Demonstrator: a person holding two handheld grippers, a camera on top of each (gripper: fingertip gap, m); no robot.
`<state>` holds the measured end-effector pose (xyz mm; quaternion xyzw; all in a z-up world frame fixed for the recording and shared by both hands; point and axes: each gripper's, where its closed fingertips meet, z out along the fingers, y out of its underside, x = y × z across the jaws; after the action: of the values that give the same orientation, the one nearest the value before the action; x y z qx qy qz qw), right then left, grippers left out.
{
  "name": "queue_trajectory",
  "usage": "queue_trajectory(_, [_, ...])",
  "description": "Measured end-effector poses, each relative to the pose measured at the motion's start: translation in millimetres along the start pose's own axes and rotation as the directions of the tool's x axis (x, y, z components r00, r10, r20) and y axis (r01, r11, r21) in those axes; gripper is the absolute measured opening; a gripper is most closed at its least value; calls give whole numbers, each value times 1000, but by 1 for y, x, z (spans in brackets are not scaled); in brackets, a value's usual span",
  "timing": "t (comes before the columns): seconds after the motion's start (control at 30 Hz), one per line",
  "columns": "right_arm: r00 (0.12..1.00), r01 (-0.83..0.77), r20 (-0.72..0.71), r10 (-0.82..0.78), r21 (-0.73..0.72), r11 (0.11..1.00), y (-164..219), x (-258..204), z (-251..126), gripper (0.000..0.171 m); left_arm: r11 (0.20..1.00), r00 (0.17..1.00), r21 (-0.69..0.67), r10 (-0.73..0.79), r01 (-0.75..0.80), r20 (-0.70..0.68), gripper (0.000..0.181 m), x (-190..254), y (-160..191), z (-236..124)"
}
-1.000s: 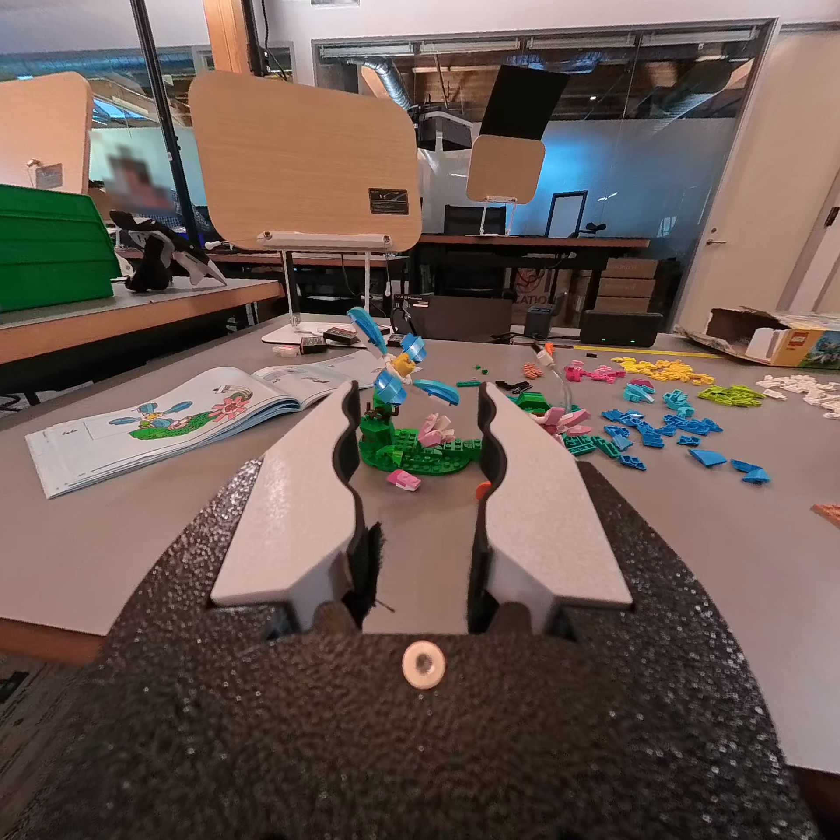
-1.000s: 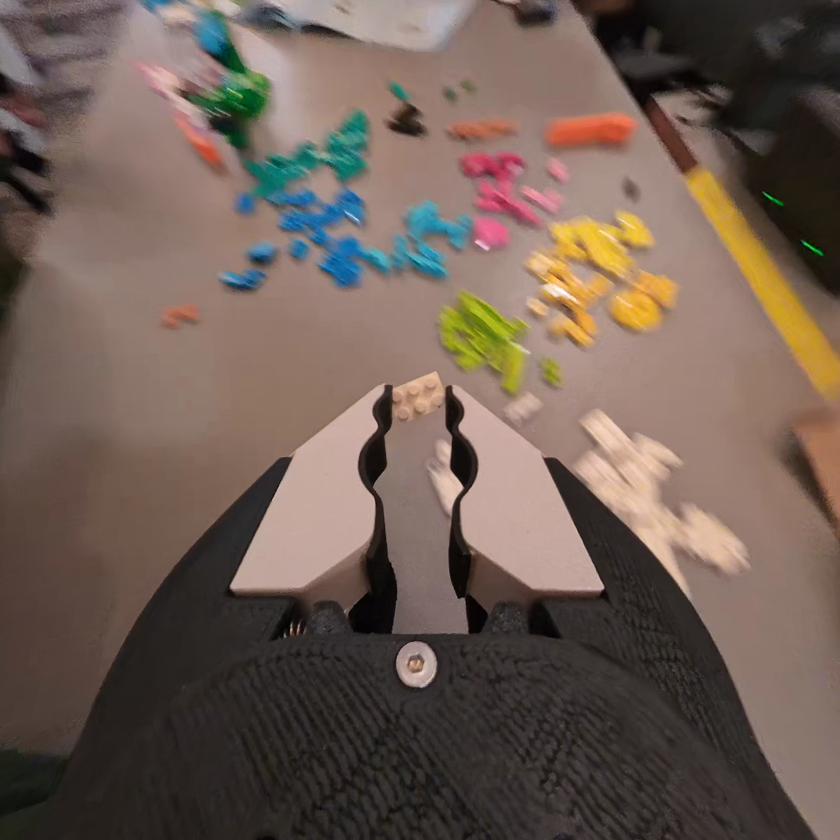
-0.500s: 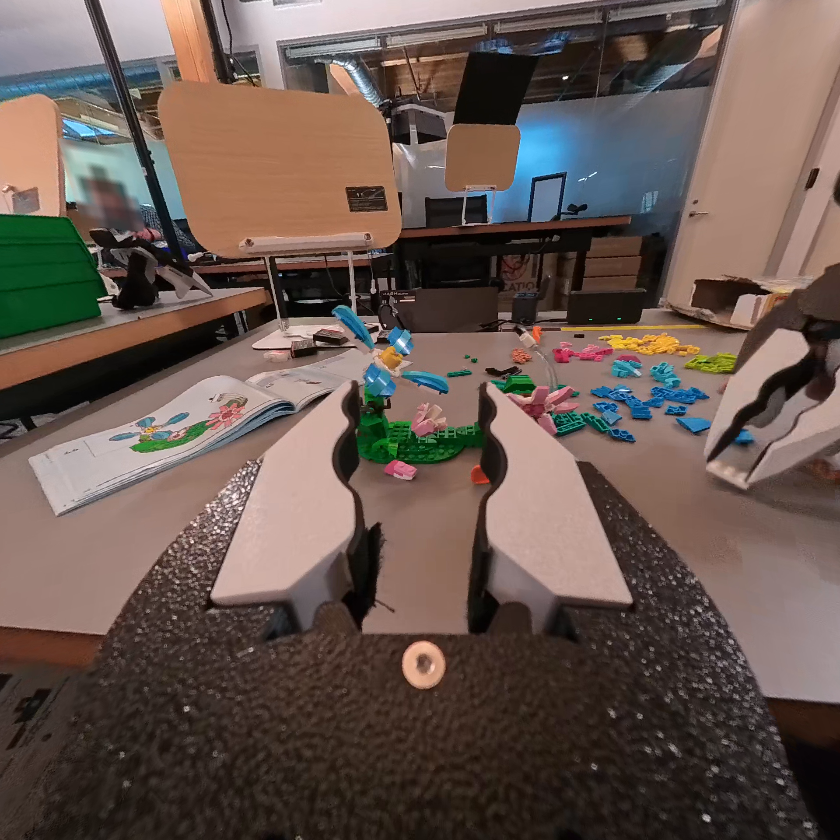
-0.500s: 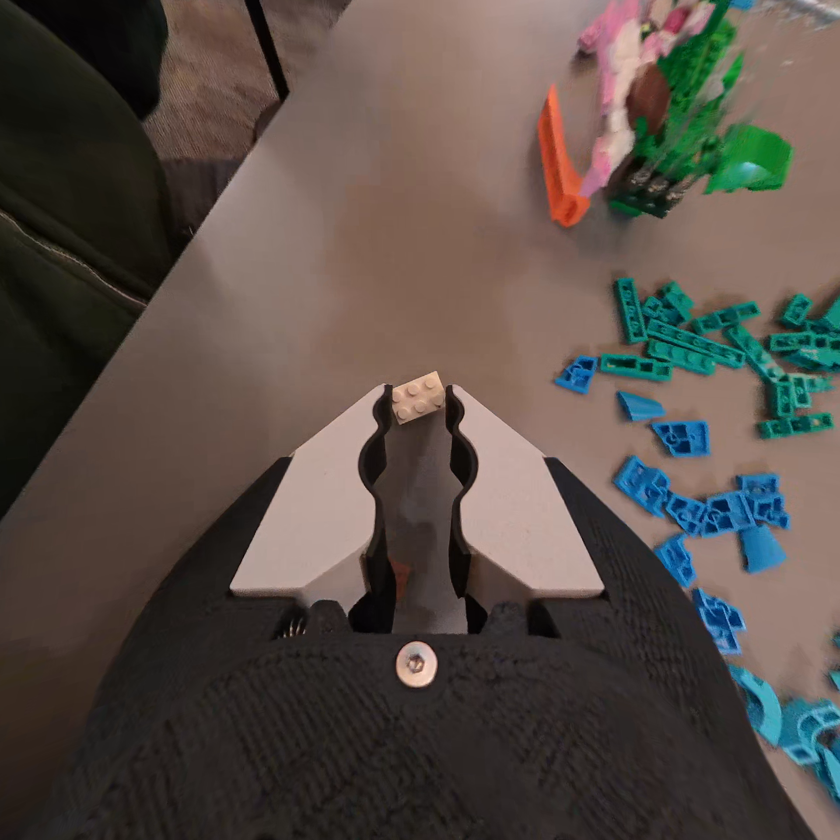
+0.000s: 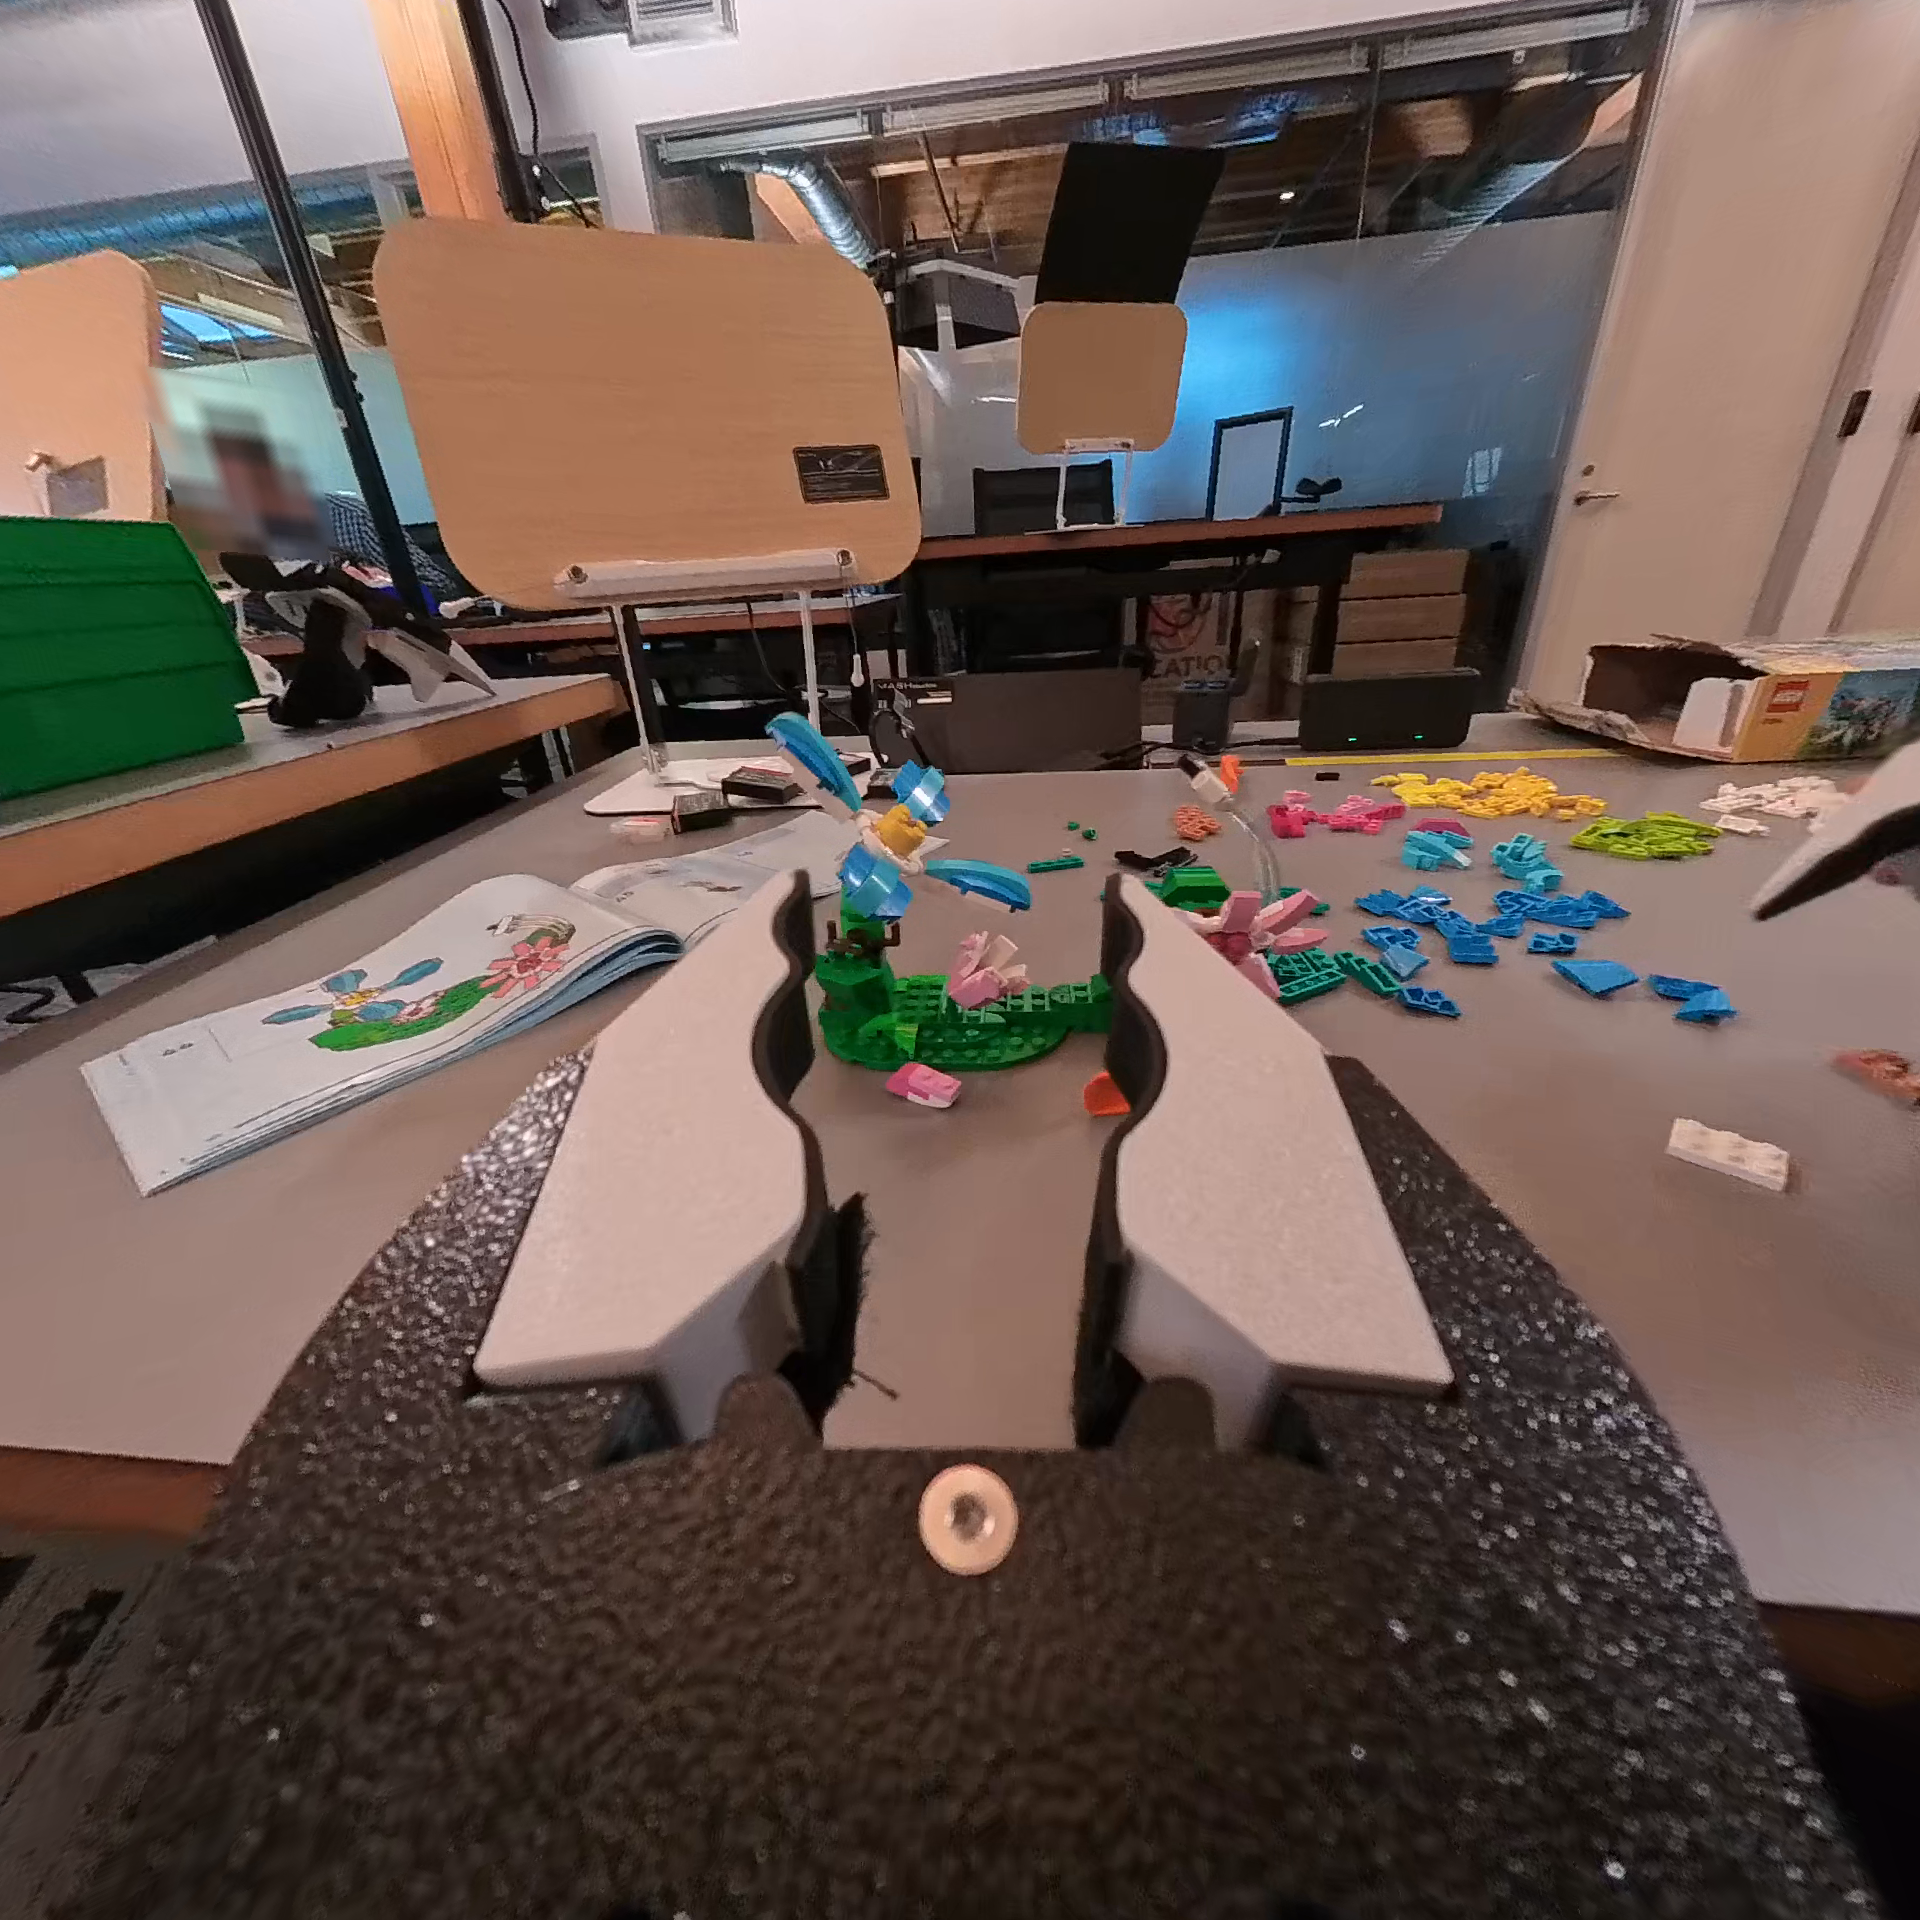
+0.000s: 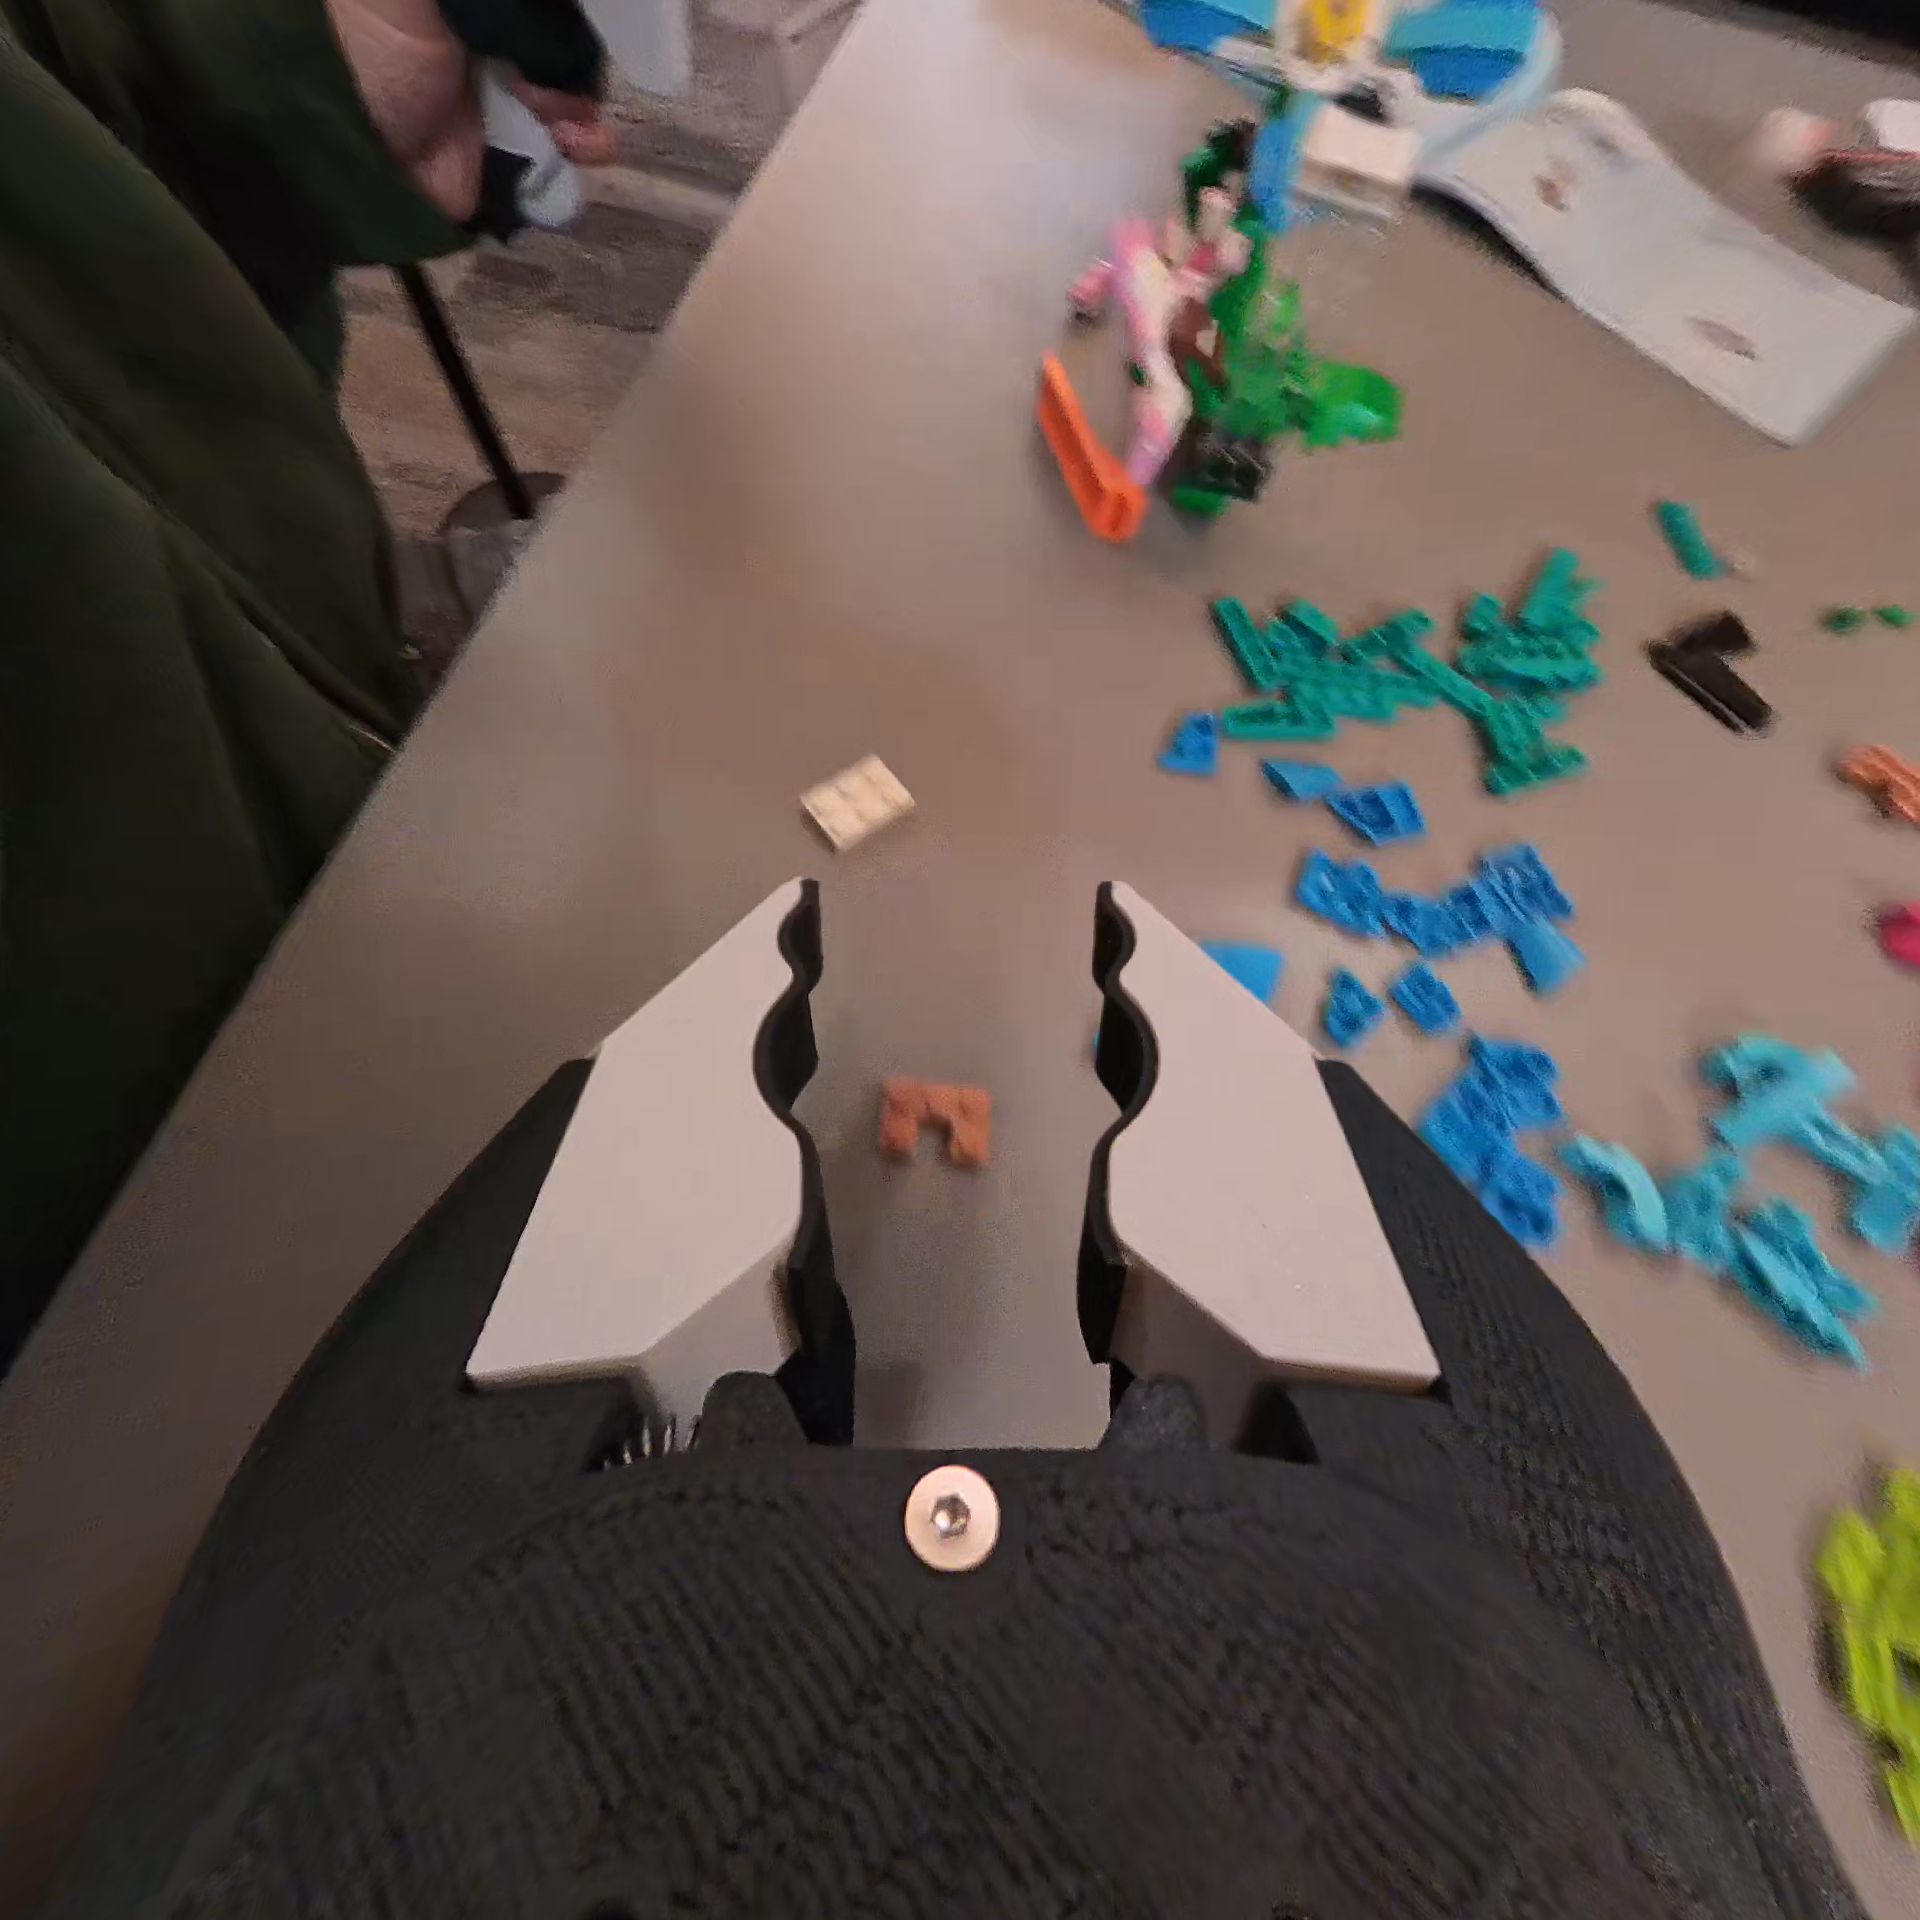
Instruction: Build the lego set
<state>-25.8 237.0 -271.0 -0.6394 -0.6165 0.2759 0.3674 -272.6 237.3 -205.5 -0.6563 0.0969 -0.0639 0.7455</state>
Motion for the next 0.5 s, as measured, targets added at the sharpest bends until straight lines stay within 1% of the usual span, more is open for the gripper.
queue_trajectory(0.03, [999, -15, -35, 15, 2, 1000, 10, 6, -9, 52, 1000, 1000, -2, -9, 9, -3, 53, 0, 1, 1])
queue_trajectory(0.1, [996, -37, -81, 35, -19, 999, 31, 11, -21, 52, 1000, 1000, -9, -18, 18, -15, 53, 4, 3, 3])
queue_trajectory(0.17, [996, -20, -85, 14, -71, 997, 49, 12, -27, 52, 1000, 999, -17, -17, 17, -41, 51, 12, 3, 5])
queue_trajectory(0.23, [997, -1, -79, -8, -116, 993, 62, 13, -28, 52, 998, 993, -49, -42, 37, -108, 46, 27, 2, 7])
queue_trajectory(0.3, [998, 8, -61, -16, -133, 991, 68, 13, -26, 52, 995, 977, -79, -73, 58, -201, 40, 49, -1, 10])
queue_trajectory(0.37, [1000, -4, -29, 1, -122, 993, 69, 9, -24, 50, 986, 942, -155, -102, 54, -320, 41, 78, 2, 11])
queue_trajectory(0.43, [1000, -20, -13, 18, -117, 993, 70, 6, -24, 50, 961, 875, -273, -163, 37, -455, 50, 115, 12, 9])
queue_trajectory(0.5, [1000, -29, -4, 29, -113, 993, 71, 4, -25, 49, 928, 803, -373, -206, -22, -559, 58, 149, 25, 4])
